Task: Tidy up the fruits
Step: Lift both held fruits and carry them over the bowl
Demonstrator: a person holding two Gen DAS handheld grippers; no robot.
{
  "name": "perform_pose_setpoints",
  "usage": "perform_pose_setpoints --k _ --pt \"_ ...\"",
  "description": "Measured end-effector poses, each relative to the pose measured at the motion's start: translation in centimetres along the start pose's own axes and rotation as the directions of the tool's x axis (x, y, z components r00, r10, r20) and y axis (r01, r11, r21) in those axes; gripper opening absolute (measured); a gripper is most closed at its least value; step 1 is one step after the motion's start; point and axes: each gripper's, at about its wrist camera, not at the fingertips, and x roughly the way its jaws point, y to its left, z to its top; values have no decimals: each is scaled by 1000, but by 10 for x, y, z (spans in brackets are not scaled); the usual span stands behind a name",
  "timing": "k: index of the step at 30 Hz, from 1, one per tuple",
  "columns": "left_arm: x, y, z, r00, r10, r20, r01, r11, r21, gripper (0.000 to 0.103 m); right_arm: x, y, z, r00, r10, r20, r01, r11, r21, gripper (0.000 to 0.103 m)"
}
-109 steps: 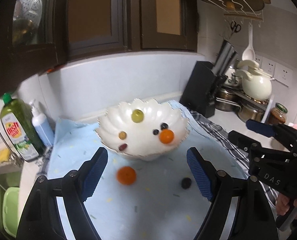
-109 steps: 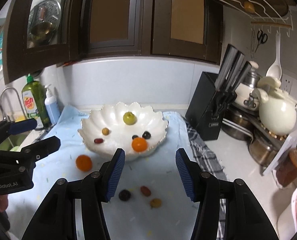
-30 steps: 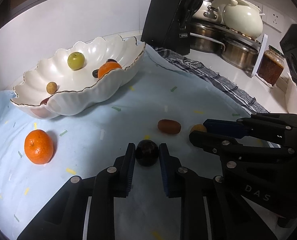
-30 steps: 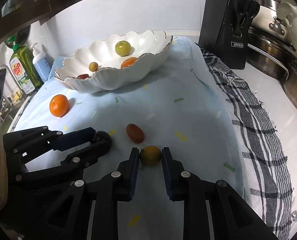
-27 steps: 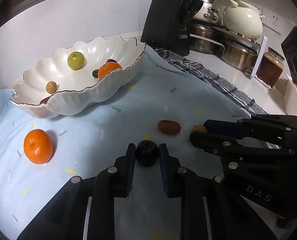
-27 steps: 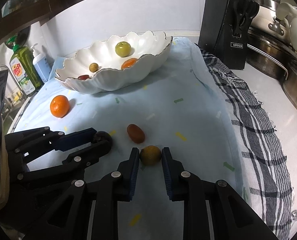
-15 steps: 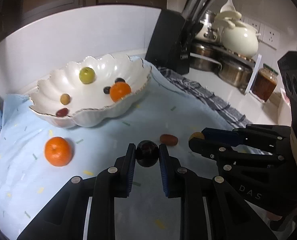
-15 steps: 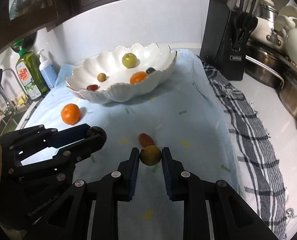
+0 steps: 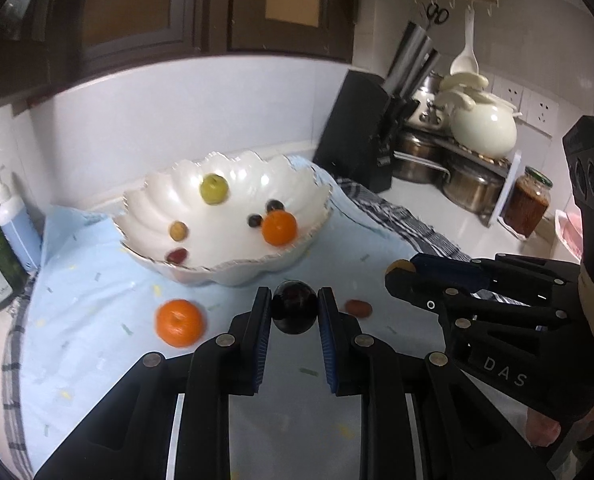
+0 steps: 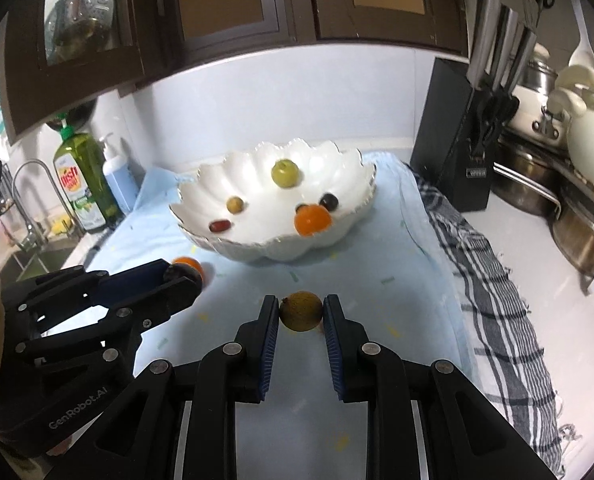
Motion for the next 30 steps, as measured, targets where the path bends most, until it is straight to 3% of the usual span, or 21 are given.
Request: perform_pose_setpoints --k 18,30 --pt "-12 61 49 992 89 87 -87 996 -18 24 10 45 66 991 12 136 -9 1000 -19 24" --pt "19 96 93 989 121 89 -122 993 -5 24 51 50 114 990 -4 142 11 999 -51 25"
